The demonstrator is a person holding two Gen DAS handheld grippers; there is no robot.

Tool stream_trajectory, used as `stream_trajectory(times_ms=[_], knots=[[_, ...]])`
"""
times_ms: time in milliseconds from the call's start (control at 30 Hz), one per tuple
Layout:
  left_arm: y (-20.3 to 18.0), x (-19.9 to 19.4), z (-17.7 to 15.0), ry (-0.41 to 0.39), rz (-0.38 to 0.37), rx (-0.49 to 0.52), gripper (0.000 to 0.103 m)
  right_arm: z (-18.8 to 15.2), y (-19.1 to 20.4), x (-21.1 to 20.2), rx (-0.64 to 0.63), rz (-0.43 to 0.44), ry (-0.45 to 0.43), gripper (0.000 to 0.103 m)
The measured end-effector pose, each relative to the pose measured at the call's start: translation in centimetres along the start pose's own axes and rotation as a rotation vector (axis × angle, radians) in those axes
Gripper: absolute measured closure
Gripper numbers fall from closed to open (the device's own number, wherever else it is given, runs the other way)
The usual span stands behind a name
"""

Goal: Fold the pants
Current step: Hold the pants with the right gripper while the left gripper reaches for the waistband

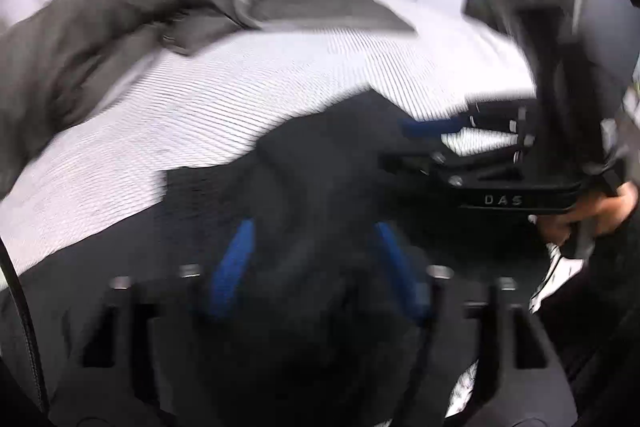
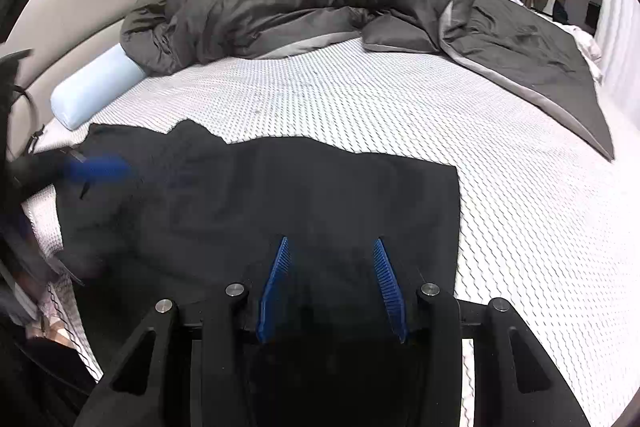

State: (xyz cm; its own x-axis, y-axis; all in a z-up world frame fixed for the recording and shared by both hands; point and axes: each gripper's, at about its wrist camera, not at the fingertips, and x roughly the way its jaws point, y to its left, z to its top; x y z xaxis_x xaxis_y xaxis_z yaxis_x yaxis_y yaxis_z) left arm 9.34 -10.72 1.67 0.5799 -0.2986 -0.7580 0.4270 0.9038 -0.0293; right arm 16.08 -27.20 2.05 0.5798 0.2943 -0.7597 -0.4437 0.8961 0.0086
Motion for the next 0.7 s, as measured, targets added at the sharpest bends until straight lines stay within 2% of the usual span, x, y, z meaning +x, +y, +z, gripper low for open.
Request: stream_trajectory(times_ms=[33,100,133,167,233,400,467,567,600,700], knots=[[-0.4,1.7,0.1,0.053,-0.026,-0.001,0.059,0.2,-0.1,0.5,0.006,0.015,0.009,0.058],[0.0,4.7,-0.5,0.144,-0.042,-0.022,0.061,0.5,0.0,2.3,0.008,0.073,0.065,0.058],[0.2,5.4,-0.7,0.155,-0.049,-0.025,0.061,0.1,0.3,3.5,-0.009,0.085,0.113,0.058],[0.5,5.5,-0.9,0.152,-0.068,-0.037,0.061,-0.2,0.8,4.9,-0.061,0.052,0.155,0.058],[0.9,5.0,-1.1,0.151,-0.072,-0.048,0.061,-1.0,1.9,5.3,-0.174,-0.011,0.154,0.058],[2.0,3.5,-1.5,0.129,-0.073,-0.096,0.061,-1.3,-2.1,4.0,-0.104,-0.151,0.151,0.058],[2.3,2.6,-0.6,0.126,-0.069,-0.115,0.061,-1.3,-3.4,3.7,-0.046,-0.102,0.131,0.058],[2.6,-0.7,0.5,0.036,-0.099,-0.123,0.058,-0.6,-3.7,2.3,-0.005,-0.044,0.080,0.058],[2.6,-1.1,1.4,0.000,-0.074,-0.122,0.054,-0.2,-3.8,1.9,0.016,-0.011,0.055,0.058],[3.9,0.6,2.9,0.018,-0.032,-0.183,0.053,1.8,-2.8,1.5,0.042,0.040,0.006,0.058]])
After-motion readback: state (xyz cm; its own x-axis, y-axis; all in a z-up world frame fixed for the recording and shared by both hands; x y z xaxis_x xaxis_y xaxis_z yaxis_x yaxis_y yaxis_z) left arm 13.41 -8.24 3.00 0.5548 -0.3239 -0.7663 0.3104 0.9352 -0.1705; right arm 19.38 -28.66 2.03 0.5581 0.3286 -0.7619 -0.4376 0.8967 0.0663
